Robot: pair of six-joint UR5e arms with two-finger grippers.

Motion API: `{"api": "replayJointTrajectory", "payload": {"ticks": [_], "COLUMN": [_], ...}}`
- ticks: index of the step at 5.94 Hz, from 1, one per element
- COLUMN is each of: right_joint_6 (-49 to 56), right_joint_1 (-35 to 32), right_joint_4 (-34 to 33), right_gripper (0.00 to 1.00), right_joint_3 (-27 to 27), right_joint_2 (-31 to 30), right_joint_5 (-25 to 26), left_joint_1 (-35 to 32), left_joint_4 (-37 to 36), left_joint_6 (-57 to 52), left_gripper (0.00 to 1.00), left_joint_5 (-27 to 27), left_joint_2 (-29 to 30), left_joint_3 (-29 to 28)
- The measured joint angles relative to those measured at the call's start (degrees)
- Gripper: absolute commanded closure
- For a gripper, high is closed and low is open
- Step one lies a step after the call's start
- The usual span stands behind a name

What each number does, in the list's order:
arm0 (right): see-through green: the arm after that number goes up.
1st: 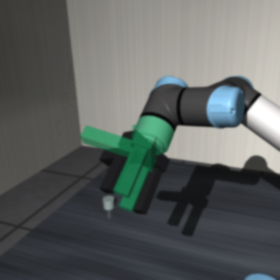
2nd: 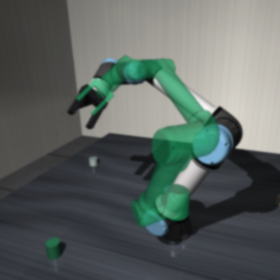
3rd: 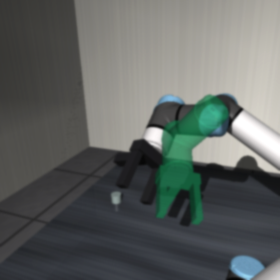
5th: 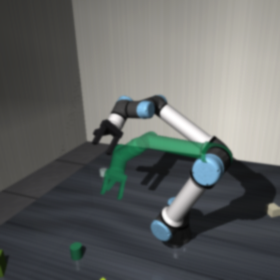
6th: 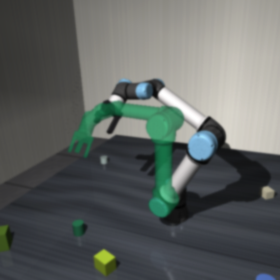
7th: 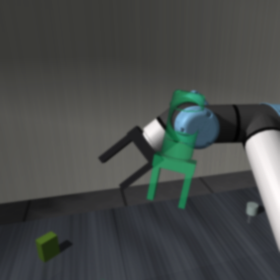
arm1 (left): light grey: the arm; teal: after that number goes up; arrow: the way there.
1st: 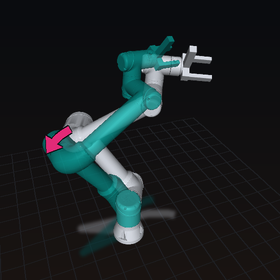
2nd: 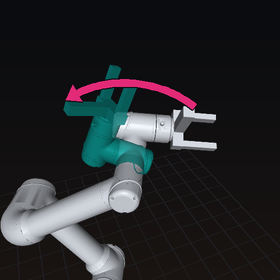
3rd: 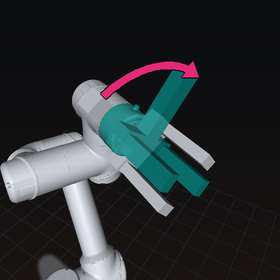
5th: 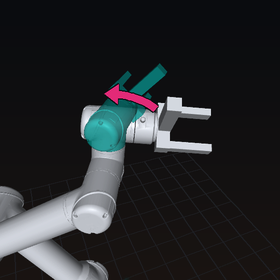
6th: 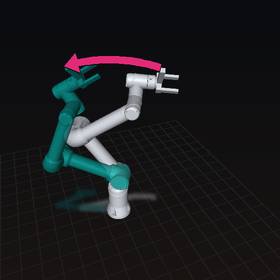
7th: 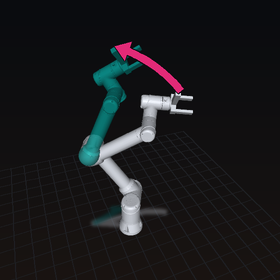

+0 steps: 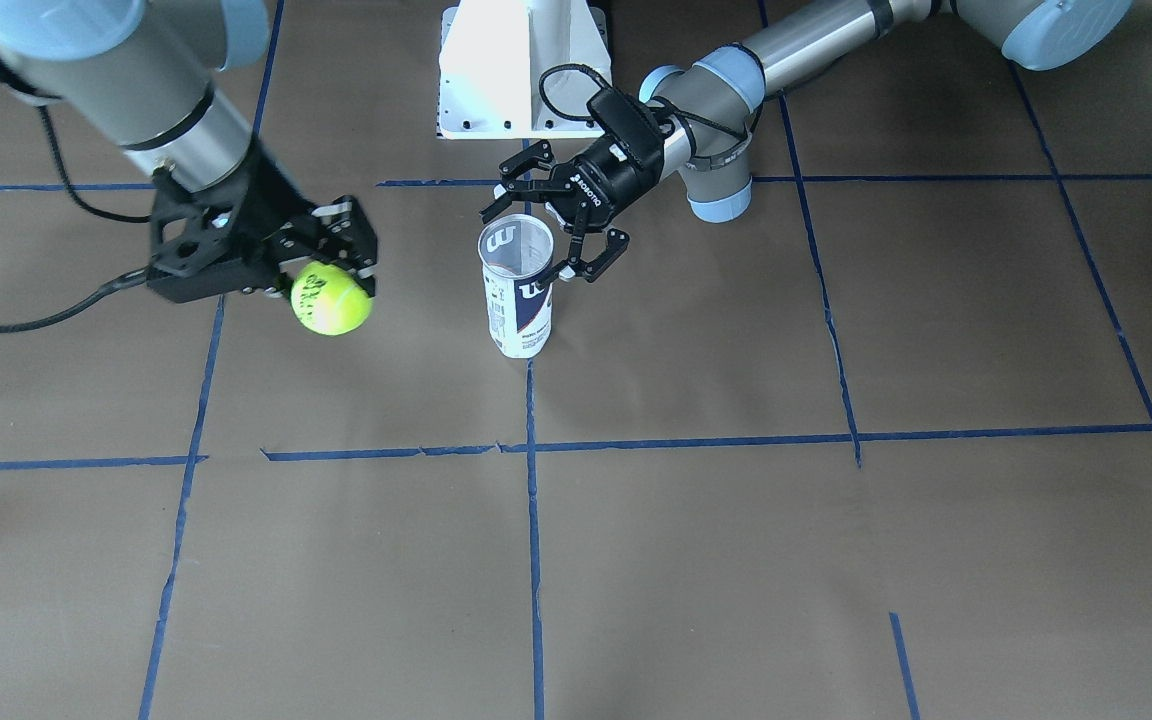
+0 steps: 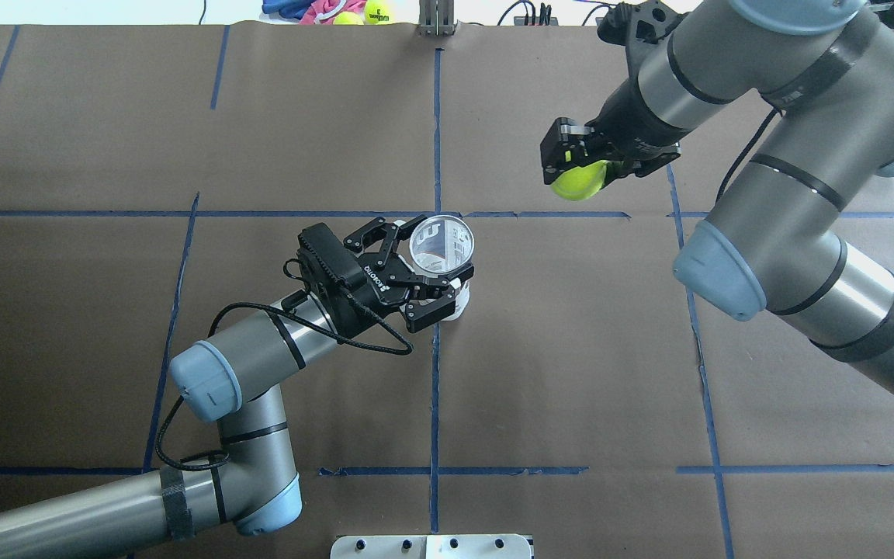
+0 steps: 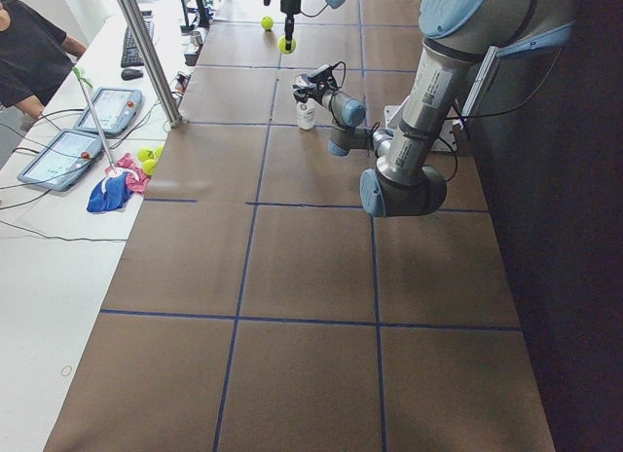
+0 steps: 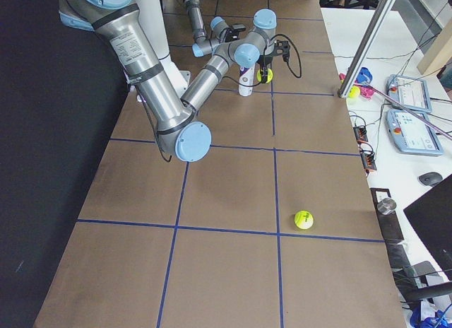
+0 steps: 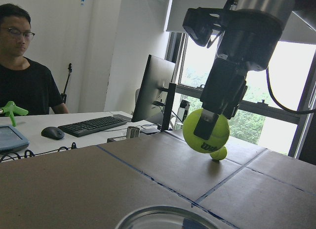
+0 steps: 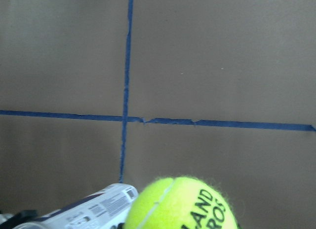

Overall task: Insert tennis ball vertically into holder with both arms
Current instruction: 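Carry the ball with the right gripper over the tube's open end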

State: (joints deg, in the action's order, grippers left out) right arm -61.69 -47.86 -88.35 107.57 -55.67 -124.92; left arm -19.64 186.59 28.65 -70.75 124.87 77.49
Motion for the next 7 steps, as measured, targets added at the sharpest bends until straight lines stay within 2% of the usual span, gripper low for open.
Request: {"api": "replayJointTrajectory", "payload": {"ticks": [3,4,5,6,7], "right_joint_6": [-10.1,-11.1,-11.4,-11.5,-11.5], "right_joint_1": [7.8,9.7,11.1,12.1,12.8], "right_joint_4": [0.0,-0.1,-0.1,-0.1,-0.1], "right_gripper": [0.85,0.71,0.29,0.0,0.0], "right_joint_3": [0.1,0.0,-0.1,-0.2,-0.2], "right_joint_2": [6.6,7.6,8.0,8.1,8.1], "right_joint_5": [6.7,8.9,10.9,12.2,13.2], "left_joint_1": [0.4,0.5,0.5,0.5,0.5], "left_joint_4": [-0.1,-0.1,-0.1,-0.1,-0.1], "left_joint_6": [0.0,0.0,0.0,0.0,0.0], "left_gripper": [0.01,0.01,0.01,0.01,0.01], "left_joint_5": [0.0,0.0,0.1,0.1,0.1], "left_joint_2": [0.0,0.0,0.0,0.0,0.0], "left_joint_3": [-0.2,-0.2,-0.2,-0.2,-0.2]}}
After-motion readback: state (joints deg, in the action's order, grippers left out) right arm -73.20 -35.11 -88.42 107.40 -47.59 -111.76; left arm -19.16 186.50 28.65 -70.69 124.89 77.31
